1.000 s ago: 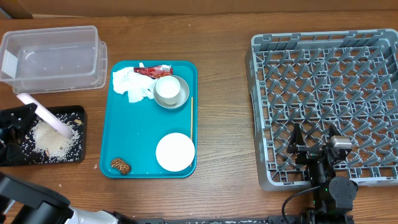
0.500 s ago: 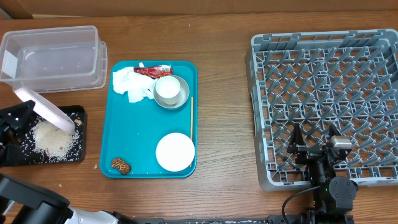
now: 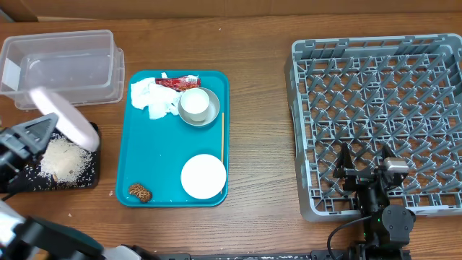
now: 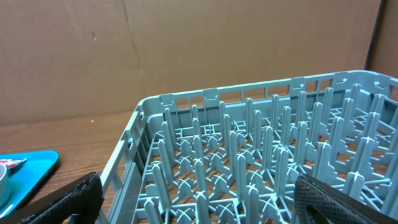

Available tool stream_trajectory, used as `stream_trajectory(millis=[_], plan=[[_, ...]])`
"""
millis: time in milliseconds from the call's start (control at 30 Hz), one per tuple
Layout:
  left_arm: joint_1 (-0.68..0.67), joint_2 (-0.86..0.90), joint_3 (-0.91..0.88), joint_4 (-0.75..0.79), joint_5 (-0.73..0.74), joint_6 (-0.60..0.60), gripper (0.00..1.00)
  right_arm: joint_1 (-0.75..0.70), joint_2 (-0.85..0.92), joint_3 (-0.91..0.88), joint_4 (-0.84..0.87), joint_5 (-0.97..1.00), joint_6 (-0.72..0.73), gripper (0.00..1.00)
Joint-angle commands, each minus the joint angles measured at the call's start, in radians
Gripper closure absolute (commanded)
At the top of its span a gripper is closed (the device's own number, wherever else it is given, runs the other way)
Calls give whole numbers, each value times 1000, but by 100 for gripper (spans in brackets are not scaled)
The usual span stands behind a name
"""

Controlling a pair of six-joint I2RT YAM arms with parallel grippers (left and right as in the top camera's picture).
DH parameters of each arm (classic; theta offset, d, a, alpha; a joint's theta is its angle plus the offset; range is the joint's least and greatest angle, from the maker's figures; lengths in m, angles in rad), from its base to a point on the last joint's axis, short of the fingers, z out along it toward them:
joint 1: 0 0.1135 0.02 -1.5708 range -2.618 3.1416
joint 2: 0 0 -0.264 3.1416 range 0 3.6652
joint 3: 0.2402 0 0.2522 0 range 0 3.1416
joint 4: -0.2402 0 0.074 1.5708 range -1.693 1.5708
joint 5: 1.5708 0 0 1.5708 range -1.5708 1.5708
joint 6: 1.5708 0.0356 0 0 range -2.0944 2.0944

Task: Sort waste into correct bins and load items into the dishwasher
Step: 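Tilt the plate with the left gripper to dump rice onto black tray, then return the emptied plate to the teal tray and release it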

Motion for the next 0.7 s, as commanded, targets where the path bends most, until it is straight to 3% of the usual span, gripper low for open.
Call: stream_trajectory(millis=[0,200,433,667], plan=[[-122,-94,57,18,-155,-114,96,-6,-11,-10,7,-1,-15,0],[-419,-158,129,97,-629,-456,96,-6,-11,-10,7,-1,-15,0],[-881,-178,105,83,-1164,-743,96,-6,-11,-10,7,-1,-15,0],[-1117,-174,21,179,-1297,-920,96,-6,-11,-10,7,-1,-15,0]])
